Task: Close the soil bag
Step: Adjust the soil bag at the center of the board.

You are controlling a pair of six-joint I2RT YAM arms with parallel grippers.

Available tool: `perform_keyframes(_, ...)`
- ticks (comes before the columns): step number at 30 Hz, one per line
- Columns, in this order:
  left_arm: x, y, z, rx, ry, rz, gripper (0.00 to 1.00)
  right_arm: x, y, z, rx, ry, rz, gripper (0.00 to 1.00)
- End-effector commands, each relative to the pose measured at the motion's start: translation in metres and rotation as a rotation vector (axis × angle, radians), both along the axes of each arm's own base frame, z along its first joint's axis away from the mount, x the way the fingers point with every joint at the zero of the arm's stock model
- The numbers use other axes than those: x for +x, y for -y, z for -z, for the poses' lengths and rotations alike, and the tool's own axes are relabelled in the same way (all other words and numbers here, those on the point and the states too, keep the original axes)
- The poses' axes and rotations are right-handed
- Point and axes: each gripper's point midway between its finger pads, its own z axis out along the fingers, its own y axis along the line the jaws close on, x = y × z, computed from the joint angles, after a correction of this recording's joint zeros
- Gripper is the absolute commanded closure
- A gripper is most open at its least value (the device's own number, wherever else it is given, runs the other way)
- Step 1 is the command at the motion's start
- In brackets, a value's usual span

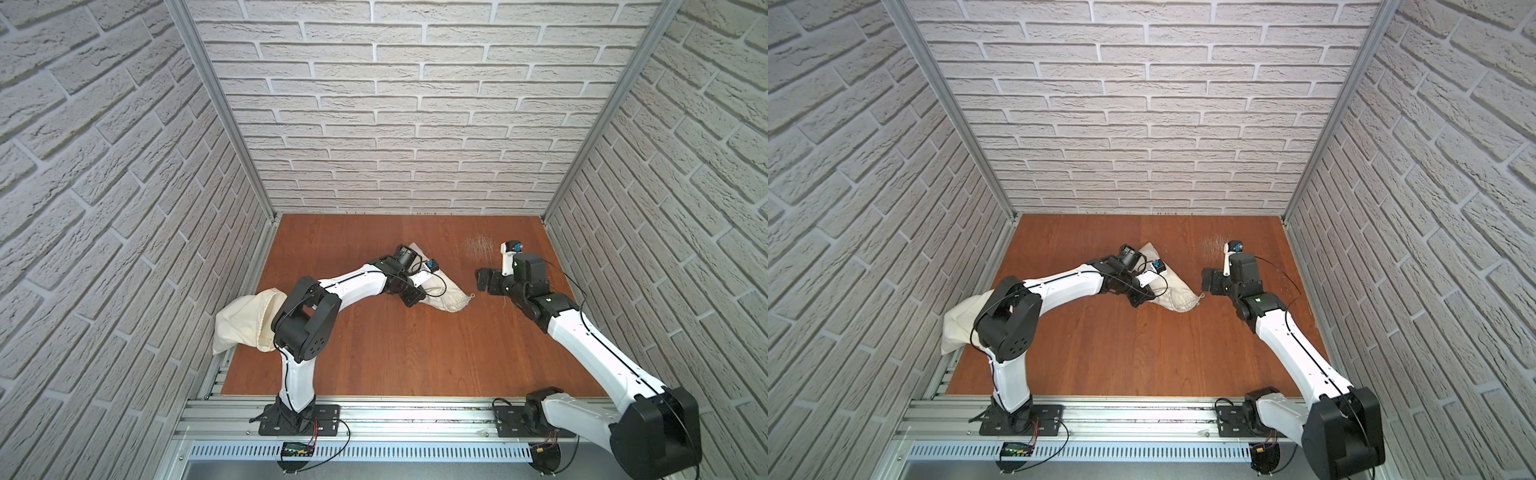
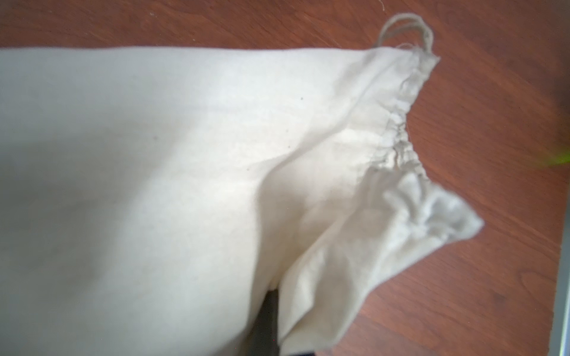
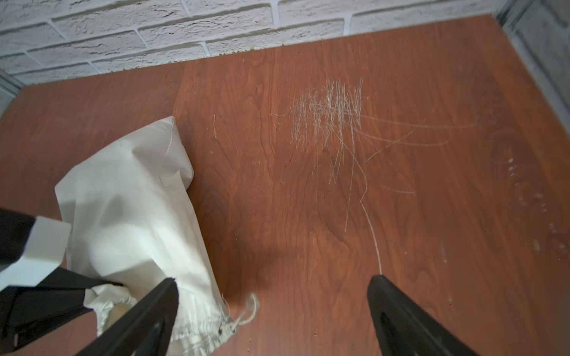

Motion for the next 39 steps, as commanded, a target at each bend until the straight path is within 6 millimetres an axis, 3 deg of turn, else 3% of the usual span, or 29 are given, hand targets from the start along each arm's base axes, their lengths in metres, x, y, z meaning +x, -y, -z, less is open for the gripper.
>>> perform_keyframes(1, 0.018, 0.009, -0.034, -0.059, 0.142, -0.004, 1.00, 0.015, -0.013, 0.001, 0.280, -0.055, 0.034, 0.01)
perform_keyframes(6, 0.020, 0.011, -0.031, -0.069, 0.144, -0.014, 1.00, 0.030, -0.031, 0.025, 0.561, -0.149, 0.057, 0.05)
perform_keyframes(11, 0.022, 0.013, -0.030, -0.078, 0.148, -0.020, 1.00, 0.034, -0.029, 0.057, 0.618, -0.190, 0.114, 0.06)
perform_keyframes(19, 0.021, 0.014, -0.030, -0.090, 0.147, -0.018, 1.00, 0.056, -0.046, 0.050, 0.730, -0.180, 0.102, 0.11)
perform_keyframes(26, 0.020, 0.014, -0.028, -0.093, 0.145, -0.024, 1.00, 0.071, -0.062, 0.045, 0.816, -0.182, 0.082, 0.30)
perform_keyframes(39, 0.015, 0.010, -0.022, -0.082, 0.129, -0.024, 1.00, 0.073, -0.058, 0.034, 0.782, -0.164, 0.081, 0.69)
